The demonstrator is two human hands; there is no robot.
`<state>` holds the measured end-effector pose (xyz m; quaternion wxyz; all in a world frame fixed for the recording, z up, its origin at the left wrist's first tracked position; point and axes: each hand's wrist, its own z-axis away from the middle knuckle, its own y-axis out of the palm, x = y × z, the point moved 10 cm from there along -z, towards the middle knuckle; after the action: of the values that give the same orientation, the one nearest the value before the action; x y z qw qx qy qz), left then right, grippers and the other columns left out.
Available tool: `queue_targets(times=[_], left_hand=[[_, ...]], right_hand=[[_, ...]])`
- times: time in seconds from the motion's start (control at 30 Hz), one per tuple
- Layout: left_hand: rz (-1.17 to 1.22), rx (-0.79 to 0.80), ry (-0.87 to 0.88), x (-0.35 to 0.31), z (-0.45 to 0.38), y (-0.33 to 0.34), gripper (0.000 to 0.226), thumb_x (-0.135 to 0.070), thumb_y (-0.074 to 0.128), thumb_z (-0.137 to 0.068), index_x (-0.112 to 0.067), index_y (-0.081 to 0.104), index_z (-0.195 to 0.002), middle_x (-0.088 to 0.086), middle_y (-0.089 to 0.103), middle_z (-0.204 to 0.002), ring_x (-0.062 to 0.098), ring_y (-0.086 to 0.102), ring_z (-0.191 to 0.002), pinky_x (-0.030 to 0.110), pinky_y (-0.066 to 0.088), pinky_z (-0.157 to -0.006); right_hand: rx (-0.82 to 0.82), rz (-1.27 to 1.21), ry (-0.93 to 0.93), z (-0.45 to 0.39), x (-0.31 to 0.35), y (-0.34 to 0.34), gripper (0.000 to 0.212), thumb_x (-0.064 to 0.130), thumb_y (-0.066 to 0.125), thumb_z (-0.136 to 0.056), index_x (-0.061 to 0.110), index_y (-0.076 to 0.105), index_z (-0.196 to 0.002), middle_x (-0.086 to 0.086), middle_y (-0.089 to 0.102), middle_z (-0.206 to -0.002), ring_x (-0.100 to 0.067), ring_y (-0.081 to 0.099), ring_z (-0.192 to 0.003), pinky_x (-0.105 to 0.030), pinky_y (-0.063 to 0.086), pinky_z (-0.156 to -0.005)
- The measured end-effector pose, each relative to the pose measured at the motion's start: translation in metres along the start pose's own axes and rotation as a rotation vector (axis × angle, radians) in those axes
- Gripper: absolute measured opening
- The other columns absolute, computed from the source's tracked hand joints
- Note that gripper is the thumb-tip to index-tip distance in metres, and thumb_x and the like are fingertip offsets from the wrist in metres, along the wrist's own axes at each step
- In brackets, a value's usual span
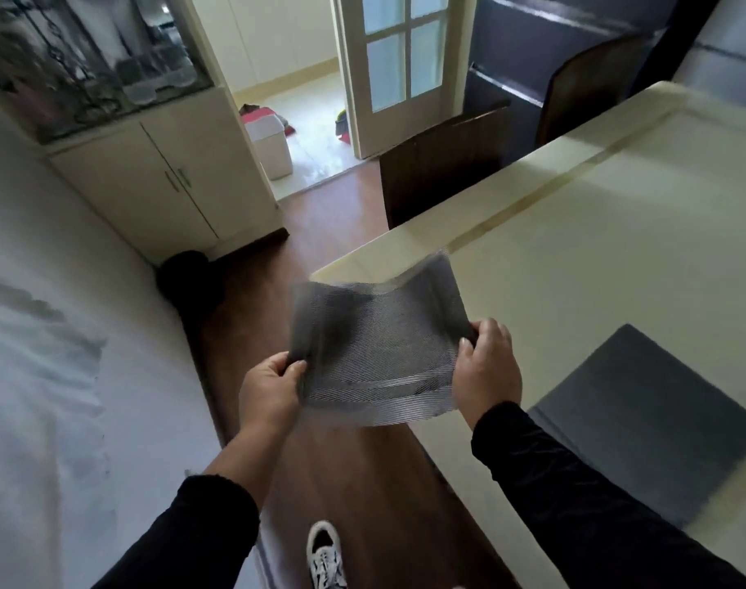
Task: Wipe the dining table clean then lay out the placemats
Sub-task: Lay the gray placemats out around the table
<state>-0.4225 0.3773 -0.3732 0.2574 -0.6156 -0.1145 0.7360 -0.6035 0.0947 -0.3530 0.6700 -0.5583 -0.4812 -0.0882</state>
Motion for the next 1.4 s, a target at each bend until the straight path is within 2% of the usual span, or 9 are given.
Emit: queue_targets(times=[0.1, 0.2, 0.47, 0.7, 0.87, 0.93, 1.07, 1.23, 1.4], left_hand=[[0.007, 0.098, 0.063, -0.019, -0.06, 0.011, 0.016, -0.012, 0.067, -0.093, -0.027, 0.072, -0.089, -0.024, 0.067, -0.072, -0.001, 0.062, -0.073, 0.02, 0.051, -0.071], [-0.001, 0.211, 0.105, -0.043, -0.123, 0.024, 0.022, -0.013, 0.068, -0.092, -0.032, 0.073, -0.081, -0.019, 0.073, -0.073, 0.011, 0.067, -0.077, 0.029, 0.054, -0.075], [-0.106, 0.382, 0.283, -0.107, -0.226, 0.066, 0.015, -0.024, 0.066, -0.091, -0.031, 0.078, -0.095, -0.014, 0.075, -0.085, 0.014, 0.07, -0.086, 0.032, 0.055, -0.075], [-0.08, 0.558, 0.331, -0.161, -0.278, 0.137, 0.025, -0.016, 0.064, -0.094, -0.037, 0.074, -0.085, -0.014, 0.074, -0.079, 0.014, 0.068, -0.079, 0.038, 0.057, -0.077], [-0.107, 0.687, 0.436, -0.206, -0.307, 0.181, 0.024, -0.006, 0.062, -0.094, -0.027, 0.073, -0.089, -0.016, 0.067, -0.071, 0.0, 0.059, -0.063, 0.012, 0.045, -0.057], [-0.14, 0.712, 0.469, -0.217, -0.323, 0.203, 0.025, -0.009, 0.064, -0.093, -0.033, 0.072, -0.09, -0.019, 0.068, -0.074, -0.005, 0.06, -0.064, 0.015, 0.047, -0.061], [-0.219, 0.84, 0.566, -0.236, -0.341, 0.25, 0.024, -0.022, 0.066, -0.092, -0.045, 0.072, -0.088, -0.016, 0.072, -0.08, 0.006, 0.064, -0.075, 0.028, 0.051, -0.068], [-0.325, 0.976, 0.749, -0.273, -0.356, 0.288, 0.012, -0.027, 0.064, -0.094, -0.036, 0.072, -0.094, -0.016, 0.068, -0.077, 0.002, 0.061, -0.072, 0.019, 0.04, -0.057], [-0.392, 1.15, 0.88, -0.303, -0.367, 0.304, 0.009, -0.029, 0.064, -0.092, -0.029, 0.072, -0.088, -0.015, 0.067, -0.073, 0.002, 0.06, -0.072, 0.024, 0.043, -0.059]], right_hand=[[-0.067, 0.016, 0.056, -0.024, 0.01, 0.022, 0.021, 0.008, 0.053, -0.096, 0.007, 0.055, -0.116, -0.01, 0.054, -0.121, -0.027, 0.06, -0.096, -0.026, 0.041, -0.076], [-0.165, 0.036, 0.103, -0.048, 0.031, 0.043, 0.02, 0.008, 0.053, -0.096, 0.007, 0.054, -0.115, -0.009, 0.054, -0.119, -0.028, 0.061, -0.094, -0.027, 0.041, -0.073], [-0.357, 0.051, 0.282, -0.094, 0.046, 0.063, 0.021, 0.009, 0.052, -0.096, 0.008, 0.054, -0.117, -0.009, 0.055, -0.12, -0.029, 0.061, -0.094, -0.026, 0.039, -0.072], [-0.493, 0.062, 0.37, -0.154, 0.036, 0.06, 0.021, 0.008, 0.052, -0.095, 0.005, 0.055, -0.116, -0.01, 0.055, -0.119, -0.031, 0.058, -0.097, -0.03, 0.039, -0.072], [-0.55, 0.078, 0.422, -0.19, 0.037, 0.063, 0.021, 0.006, 0.052, -0.094, 0.003, 0.055, -0.115, -0.013, 0.055, -0.119, -0.03, 0.056, -0.1, -0.033, 0.041, -0.075], [-0.579, 0.087, 0.455, -0.2, 0.038, 0.062, 0.021, 0.007, 0.053, -0.094, 0.005, 0.055, -0.115, -0.012, 0.055, -0.12, -0.031, 0.057, -0.099, -0.032, 0.041, -0.073], [-0.687, 0.128, 0.536, -0.211, 0.039, 0.061, 0.02, 0.006, 0.054, -0.093, 0.006, 0.054, -0.113, -0.011, 0.055, -0.119, -0.034, 0.061, -0.093, -0.037, 0.047, -0.07], [-0.853, 0.218, 0.652, -0.208, 0.053, 0.073, 0.019, 0.005, 0.056, -0.092, 0.005, 0.054, -0.111, -0.012, 0.056, -0.115, -0.033, 0.06, -0.087, -0.03, 0.041, -0.065], [-1.025, 0.259, 0.808, -0.185, 0.089, 0.094, 0.018, 0.004, 0.055, -0.094, 0.003, 0.054, -0.112, -0.014, 0.056, -0.117, -0.032, 0.061, -0.089, -0.026, 0.039, -0.068]])
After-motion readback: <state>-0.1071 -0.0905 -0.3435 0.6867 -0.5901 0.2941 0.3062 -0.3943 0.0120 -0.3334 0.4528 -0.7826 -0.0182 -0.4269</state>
